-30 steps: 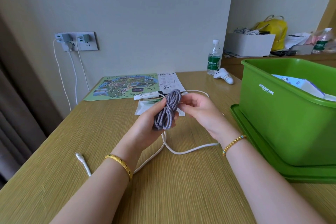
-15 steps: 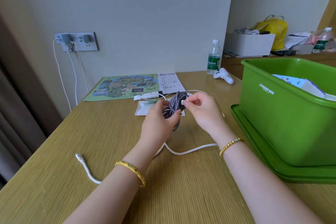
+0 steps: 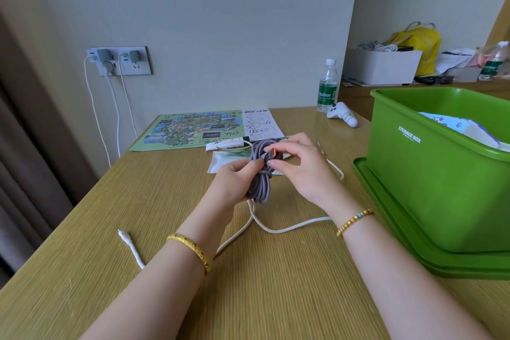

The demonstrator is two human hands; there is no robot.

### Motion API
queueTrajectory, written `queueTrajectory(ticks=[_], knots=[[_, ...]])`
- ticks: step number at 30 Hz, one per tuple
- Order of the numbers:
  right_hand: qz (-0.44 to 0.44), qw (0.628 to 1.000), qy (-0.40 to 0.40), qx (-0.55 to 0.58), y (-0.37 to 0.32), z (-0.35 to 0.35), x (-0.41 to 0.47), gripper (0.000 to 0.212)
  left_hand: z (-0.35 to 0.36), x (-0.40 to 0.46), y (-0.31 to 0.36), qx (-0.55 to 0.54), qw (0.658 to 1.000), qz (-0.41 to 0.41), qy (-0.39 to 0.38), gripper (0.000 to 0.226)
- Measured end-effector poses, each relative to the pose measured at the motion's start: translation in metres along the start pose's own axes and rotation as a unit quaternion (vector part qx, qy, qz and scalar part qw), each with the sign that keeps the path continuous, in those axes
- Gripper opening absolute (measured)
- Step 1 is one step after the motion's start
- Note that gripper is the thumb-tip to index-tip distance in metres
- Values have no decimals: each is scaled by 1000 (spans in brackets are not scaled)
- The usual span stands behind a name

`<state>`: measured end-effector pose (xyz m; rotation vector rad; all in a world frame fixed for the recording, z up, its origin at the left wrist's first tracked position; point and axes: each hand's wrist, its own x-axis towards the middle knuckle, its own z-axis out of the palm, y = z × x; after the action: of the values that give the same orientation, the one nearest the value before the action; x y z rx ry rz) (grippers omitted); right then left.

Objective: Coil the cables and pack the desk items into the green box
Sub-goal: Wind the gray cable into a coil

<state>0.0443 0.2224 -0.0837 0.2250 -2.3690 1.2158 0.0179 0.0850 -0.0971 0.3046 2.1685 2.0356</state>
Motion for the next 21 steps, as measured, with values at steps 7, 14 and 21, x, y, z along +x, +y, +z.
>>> queueTrajectory(ticks=[7, 14, 21], knots=[[-111, 986, 41, -120, -4, -2, -2, 12, -8, 1, 0, -70, 989, -60, -116, 22], [-53, 996, 70, 19, -9, 1, -5, 5, -2, 0, -1, -165, 970, -62, -168, 25], [87, 968, 128, 198, -6, 2, -2, 20, 6, -1, -4, -123, 975, -26, -185, 28]])
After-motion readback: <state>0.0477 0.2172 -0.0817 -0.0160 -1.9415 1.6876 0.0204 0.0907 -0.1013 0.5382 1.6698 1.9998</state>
